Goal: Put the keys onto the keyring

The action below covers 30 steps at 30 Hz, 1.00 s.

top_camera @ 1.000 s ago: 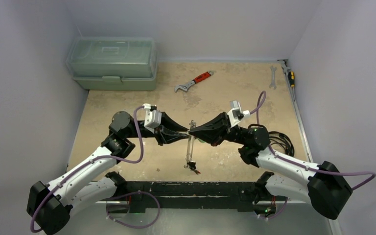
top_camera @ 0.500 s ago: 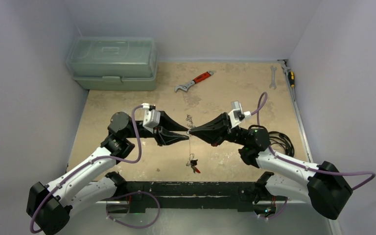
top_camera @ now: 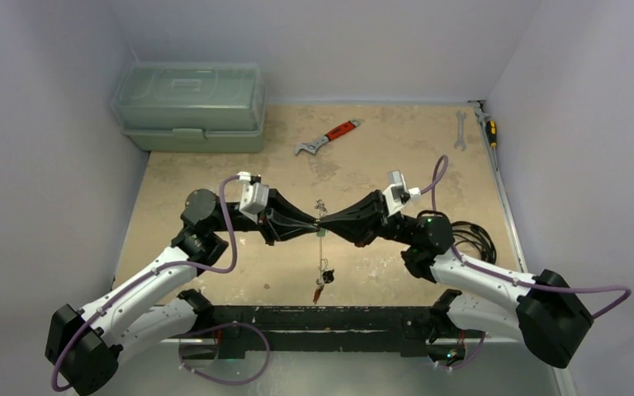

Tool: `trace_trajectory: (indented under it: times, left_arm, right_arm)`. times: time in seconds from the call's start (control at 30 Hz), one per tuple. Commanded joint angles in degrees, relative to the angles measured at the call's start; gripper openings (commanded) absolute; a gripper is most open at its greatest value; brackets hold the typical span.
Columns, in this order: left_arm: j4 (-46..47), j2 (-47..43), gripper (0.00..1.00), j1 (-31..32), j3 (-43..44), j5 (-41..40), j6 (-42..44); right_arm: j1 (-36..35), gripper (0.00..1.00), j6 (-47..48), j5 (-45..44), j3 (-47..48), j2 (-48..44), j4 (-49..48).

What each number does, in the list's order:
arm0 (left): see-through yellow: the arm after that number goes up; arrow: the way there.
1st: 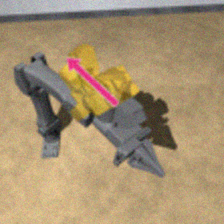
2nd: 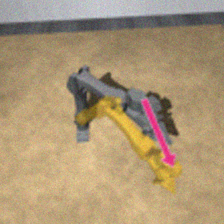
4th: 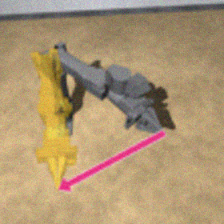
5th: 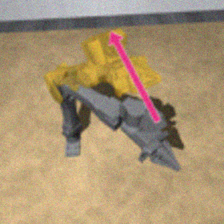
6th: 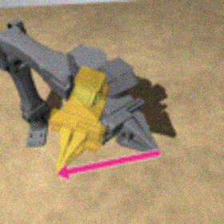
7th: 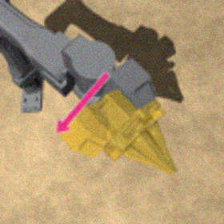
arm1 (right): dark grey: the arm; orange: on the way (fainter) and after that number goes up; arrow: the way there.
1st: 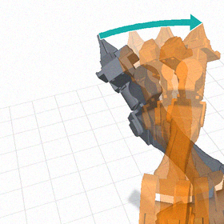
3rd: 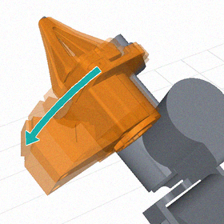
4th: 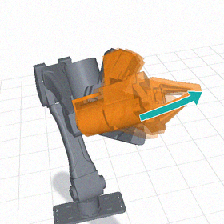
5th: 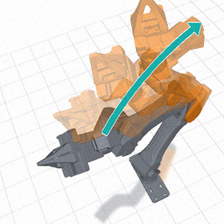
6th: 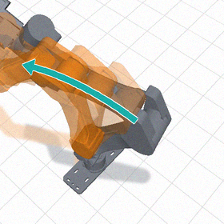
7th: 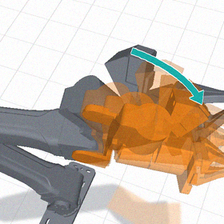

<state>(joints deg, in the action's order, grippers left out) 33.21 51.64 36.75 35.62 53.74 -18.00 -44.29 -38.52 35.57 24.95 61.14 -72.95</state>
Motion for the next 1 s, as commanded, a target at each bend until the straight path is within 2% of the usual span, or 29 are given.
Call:
trace_trajectory:
  times: [0.0, 0.2, 0.33, 0.43, 0.47, 0.6, 0.73, 0.87, 0.97]
  left_arm:
    - [2.76, 0.56, 0.15, -0.42, -0.13, 0.9, -0.79]
    - [1.54, 1.31, 0.0, -0.4, 0.52, 0.62, -0.39]
    - [-2.64, 1.37, 0.0, -0.54, 1.45, -1.33, 2.17]
    - [-11.01, 1.43, 0.0, -0.5, 4.01, -3.97, 6.89]
    - [-13.96, 1.63, 0.0, -0.59, 5.05, -4.67, 8.17]
    - [-20.21, 2.47, 0.0, -0.64, 7.45, -6.18, 11.68]
    - [-23.71, 2.77, 0.0, -0.68, 8.54, -7.3, 13.46]
    - [-26.14, 2.66, 0.0, -0.66, 9.3, -8.39, 14.9]
    - [-30.93, 3.54, 0.0, -0.71, 11.03, -10.06, 17.34]
  right_arm:
    - [-0.65, 0.0, 0.99, 0.5, 1.04, 0.76, -3.82]
    - [-1.01, 0.0, 0.75, 0.99, 1.33, 1.67, -5.07]
    - [-1.06, 0.0, 0.15, 1.25, 1.23, 1.96, -5.7]
    - [-1.06, 0.0, -0.6, 1.17, 0.94, 1.39, -4.11]
    - [-1.07, 0.03, -0.32, 1.4, 0.96, 1.01, -2.51]
    - [-1.06, 0.23, 6.76, 0.2, 2.35, -3.49, 12.57]
    - [-0.98, 0.34, 14.86, -3.64, 5.28, -8.31, 27.95]
    - [-0.97, 0.49, 20.43, -8.01, 7.72, -10.87, 38.89]
    - [-0.97, 0.52, 26.31, -10.43, 10.3, -12.35, 47.23]
